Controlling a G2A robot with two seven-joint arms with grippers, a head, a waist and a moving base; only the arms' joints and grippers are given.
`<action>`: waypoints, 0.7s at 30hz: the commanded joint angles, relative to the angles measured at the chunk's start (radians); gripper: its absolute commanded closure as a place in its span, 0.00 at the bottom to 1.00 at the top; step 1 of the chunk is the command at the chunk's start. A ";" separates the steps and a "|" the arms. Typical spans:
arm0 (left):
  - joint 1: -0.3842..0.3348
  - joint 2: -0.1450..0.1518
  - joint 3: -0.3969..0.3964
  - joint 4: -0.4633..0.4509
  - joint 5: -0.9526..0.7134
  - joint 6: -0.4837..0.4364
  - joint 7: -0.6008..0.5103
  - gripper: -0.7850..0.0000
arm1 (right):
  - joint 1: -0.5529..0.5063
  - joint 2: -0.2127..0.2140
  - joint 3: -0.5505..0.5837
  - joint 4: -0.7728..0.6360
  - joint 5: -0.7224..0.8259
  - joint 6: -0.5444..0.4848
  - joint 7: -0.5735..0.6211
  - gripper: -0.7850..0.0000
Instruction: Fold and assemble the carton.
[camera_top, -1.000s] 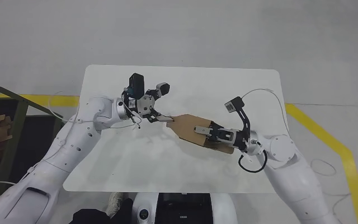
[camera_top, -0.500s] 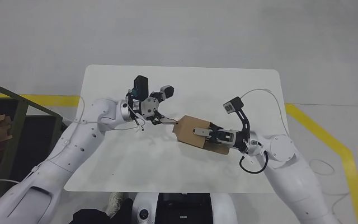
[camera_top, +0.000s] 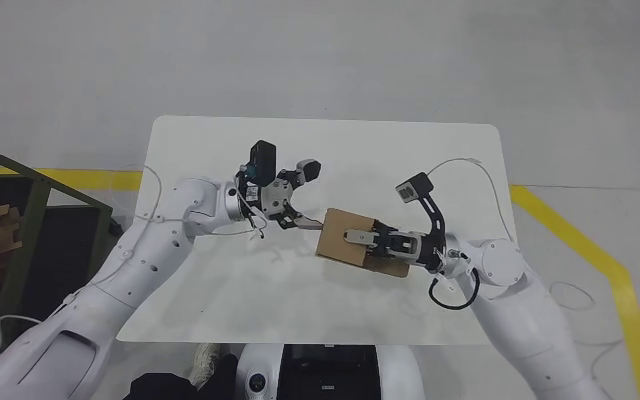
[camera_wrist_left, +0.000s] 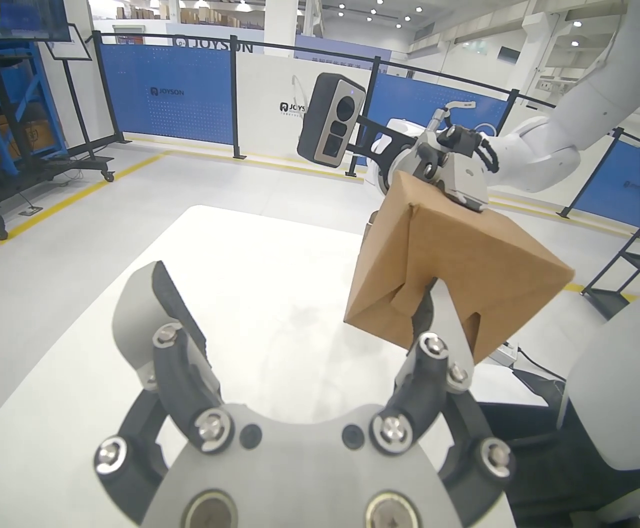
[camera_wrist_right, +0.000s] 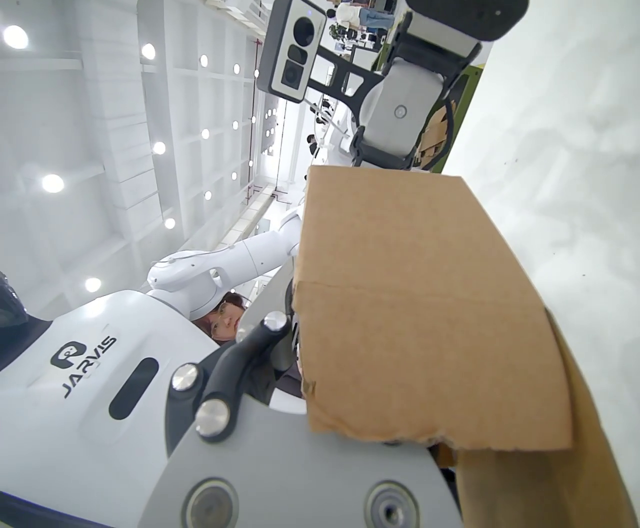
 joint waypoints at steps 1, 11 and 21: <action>-0.003 -0.001 0.005 -0.001 0.002 0.000 0.002 0.00 | 0.002 -0.001 -0.004 0.003 0.001 0.001 0.002 1.00; -0.020 -0.007 0.029 0.008 0.003 0.000 0.009 0.00 | 0.007 -0.002 -0.012 0.010 -0.001 0.000 0.004 1.00; -0.034 -0.010 0.044 0.014 0.005 0.000 0.015 0.00 | 0.006 -0.002 -0.011 0.010 0.000 0.003 0.006 1.00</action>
